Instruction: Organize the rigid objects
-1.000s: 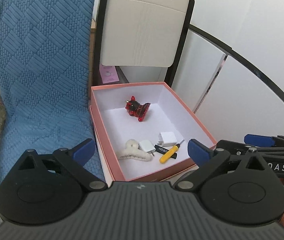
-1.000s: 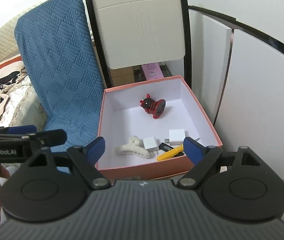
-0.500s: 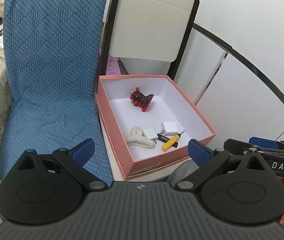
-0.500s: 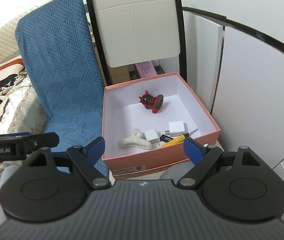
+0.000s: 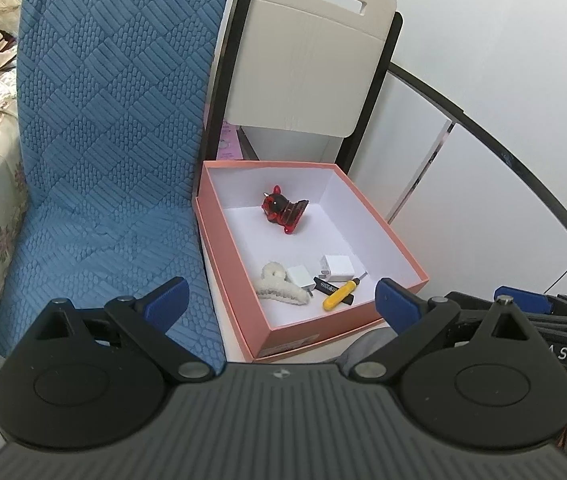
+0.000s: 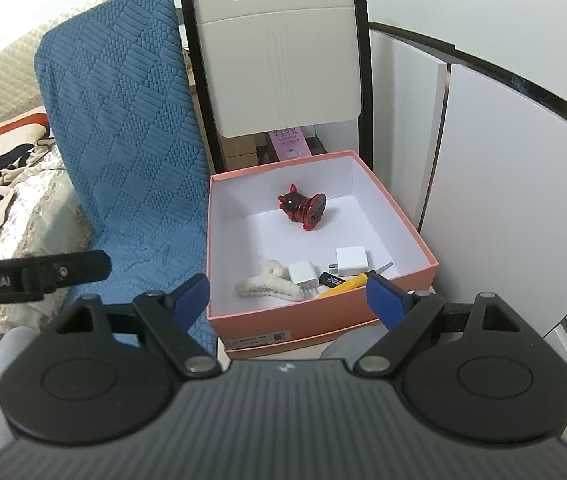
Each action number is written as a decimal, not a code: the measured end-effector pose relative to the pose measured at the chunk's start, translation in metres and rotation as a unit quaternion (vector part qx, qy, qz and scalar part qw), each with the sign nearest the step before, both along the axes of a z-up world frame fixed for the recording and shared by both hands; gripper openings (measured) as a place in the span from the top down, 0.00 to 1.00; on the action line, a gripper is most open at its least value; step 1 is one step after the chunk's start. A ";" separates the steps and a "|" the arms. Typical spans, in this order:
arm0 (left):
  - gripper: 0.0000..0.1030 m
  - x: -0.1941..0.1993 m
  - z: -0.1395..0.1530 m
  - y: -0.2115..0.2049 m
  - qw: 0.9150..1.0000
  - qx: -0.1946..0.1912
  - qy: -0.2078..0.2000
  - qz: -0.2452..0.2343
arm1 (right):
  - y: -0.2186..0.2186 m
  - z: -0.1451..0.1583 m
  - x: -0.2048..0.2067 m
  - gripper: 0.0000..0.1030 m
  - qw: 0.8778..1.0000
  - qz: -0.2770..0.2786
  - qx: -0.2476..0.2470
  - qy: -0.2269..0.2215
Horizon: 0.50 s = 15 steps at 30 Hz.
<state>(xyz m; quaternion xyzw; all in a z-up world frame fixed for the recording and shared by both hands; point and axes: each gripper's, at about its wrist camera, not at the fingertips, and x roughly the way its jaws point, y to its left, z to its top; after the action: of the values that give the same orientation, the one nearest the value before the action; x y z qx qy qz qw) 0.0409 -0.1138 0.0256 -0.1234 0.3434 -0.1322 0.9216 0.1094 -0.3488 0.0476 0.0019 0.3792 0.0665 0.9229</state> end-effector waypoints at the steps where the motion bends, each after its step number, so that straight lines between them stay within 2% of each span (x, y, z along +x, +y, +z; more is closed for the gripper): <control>1: 0.02 -0.001 0.000 0.000 1.000 0.002 -0.001 0.002 | -0.001 0.000 0.001 0.15 1.000 -0.001 -0.002 0.000; 15: 0.02 -0.003 -0.001 -0.001 1.000 -0.010 0.006 -0.008 | -0.004 -0.003 -0.006 0.15 1.000 -0.013 0.001 0.001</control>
<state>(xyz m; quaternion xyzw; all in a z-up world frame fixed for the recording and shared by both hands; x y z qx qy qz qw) 0.0376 -0.1150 0.0243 -0.1304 0.3486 -0.1426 0.9172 0.1030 -0.3527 0.0443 0.0076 0.3796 0.0549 0.9235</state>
